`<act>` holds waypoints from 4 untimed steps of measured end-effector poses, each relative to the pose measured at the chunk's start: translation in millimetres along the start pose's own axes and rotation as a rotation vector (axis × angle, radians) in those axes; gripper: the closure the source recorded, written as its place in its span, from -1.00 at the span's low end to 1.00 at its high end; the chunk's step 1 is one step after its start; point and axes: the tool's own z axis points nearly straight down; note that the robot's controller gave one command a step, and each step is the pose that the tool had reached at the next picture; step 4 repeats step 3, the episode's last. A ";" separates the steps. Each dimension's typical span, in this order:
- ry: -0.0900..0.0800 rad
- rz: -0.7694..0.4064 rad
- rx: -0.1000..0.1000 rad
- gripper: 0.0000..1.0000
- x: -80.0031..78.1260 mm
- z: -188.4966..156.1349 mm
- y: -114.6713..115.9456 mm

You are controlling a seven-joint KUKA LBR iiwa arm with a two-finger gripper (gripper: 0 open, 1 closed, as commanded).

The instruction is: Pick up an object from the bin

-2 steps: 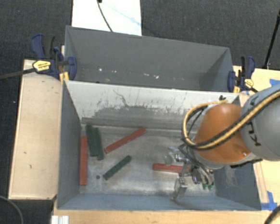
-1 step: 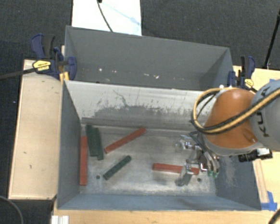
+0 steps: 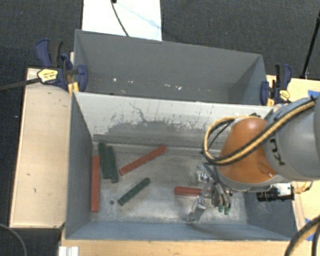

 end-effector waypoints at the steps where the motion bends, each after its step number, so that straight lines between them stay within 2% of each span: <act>1: -0.002 -0.003 0.001 -1.00 -0.2 -0.1 -0.1; 2: -0.002 -0.006 0.001 1.00 -0.1 -0.5 -0.1; 3: -0.013 -0.015 -0.002 1.00 -1.9 -105.6 0.3; 4: -0.013 -0.015 -0.002 1.00 -1.9 -105.6 0.3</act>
Offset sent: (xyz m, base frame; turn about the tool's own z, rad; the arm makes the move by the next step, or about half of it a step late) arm 0.0000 0.0000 0.0000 0.0000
